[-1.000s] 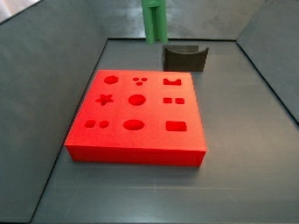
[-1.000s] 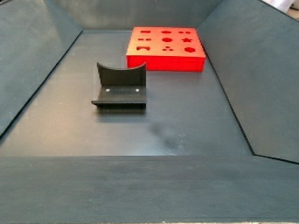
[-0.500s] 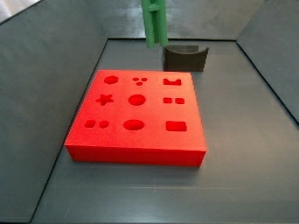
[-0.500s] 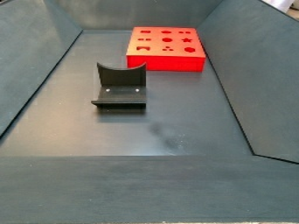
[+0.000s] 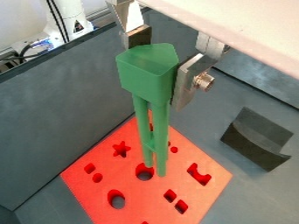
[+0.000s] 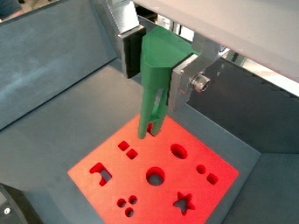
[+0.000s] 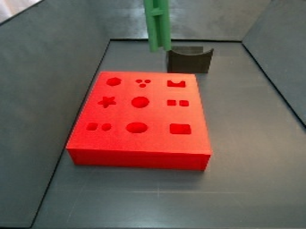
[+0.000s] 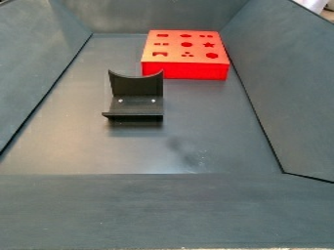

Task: Pick up the 3 prong object. Move up. Move to above the board. Insert the 3 prong object.
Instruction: Insert the 3 prong object.

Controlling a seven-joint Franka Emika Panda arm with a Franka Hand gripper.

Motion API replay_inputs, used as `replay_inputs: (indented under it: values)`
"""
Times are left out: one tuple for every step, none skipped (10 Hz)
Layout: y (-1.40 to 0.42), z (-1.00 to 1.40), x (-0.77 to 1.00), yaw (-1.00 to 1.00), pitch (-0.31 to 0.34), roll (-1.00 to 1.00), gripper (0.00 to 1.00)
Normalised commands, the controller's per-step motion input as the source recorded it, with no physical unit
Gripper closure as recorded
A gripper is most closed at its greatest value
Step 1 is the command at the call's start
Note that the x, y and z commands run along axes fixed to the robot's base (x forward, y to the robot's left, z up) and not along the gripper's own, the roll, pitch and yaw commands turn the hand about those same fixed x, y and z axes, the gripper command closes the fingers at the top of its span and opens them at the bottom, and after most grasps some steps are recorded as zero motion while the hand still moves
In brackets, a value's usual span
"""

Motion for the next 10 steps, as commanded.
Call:
replay_inputs:
  values:
    - [0.02, -0.14, -0.10, -0.13, 0.000, 0.00, 1.00]
    - [0.02, -0.31, 0.09, -0.51, -0.013, 0.01, 1.00]
    - [0.08, -0.38, 0.21, -0.81, -0.033, 0.03, 1.00]
    - [0.09, -0.35, 0.17, -0.79, -0.014, 0.02, 1.00]
    - [0.06, -0.22, 0.00, -0.43, 0.000, 0.00, 1.00]
    - [0.00, 0.00, 0.01, 0.00, 0.000, -0.03, 1.00]
    - [0.18, -0.21, 0.00, 0.01, 0.000, 0.00, 1.00]
    - [0.37, -0.33, 0.00, 0.47, 0.000, 0.03, 1.00]
    - [0.44, -0.37, 0.00, 0.65, -0.004, 0.01, 1.00]
    - [0.35, -0.32, 0.00, 0.61, -0.004, 0.02, 1.00]
